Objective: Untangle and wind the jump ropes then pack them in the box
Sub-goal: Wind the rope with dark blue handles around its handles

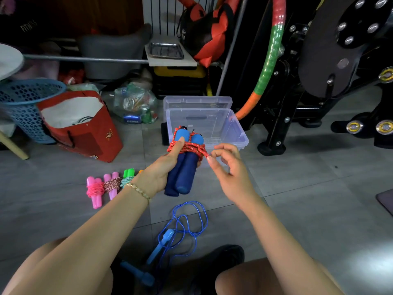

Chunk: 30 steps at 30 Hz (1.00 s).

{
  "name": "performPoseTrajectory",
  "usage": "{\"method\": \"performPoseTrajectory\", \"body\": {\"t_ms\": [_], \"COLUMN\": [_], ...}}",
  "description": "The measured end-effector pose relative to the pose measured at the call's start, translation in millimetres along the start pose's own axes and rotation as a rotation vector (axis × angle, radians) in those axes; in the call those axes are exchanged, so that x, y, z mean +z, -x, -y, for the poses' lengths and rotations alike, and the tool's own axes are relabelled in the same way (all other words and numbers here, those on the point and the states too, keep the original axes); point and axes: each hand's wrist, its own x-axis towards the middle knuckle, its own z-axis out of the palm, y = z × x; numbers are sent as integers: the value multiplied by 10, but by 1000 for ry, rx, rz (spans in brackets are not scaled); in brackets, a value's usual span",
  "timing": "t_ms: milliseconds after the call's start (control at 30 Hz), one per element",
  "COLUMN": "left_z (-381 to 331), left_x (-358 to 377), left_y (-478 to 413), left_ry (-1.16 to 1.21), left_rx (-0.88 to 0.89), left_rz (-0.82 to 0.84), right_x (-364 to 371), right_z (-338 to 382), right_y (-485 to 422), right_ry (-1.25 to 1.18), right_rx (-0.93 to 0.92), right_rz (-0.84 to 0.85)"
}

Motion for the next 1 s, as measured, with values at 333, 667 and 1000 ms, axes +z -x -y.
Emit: {"method": "performPoseTrajectory", "body": {"t_ms": [333,667,1000], "left_z": [2,-35,105], "left_x": [-16,23,108], "left_y": [31,78,142], "left_ry": [176,20,-417], "left_rx": [-80,-14,237], "left_rz": [-41,1,52], "right_x": [-87,-216,-98], "right_z": [206,270,206], "right_y": [50,72,7], "right_ry": [-306,-524,-486], "right_rx": [95,76,124], "right_rz": [240,89,-11]}}
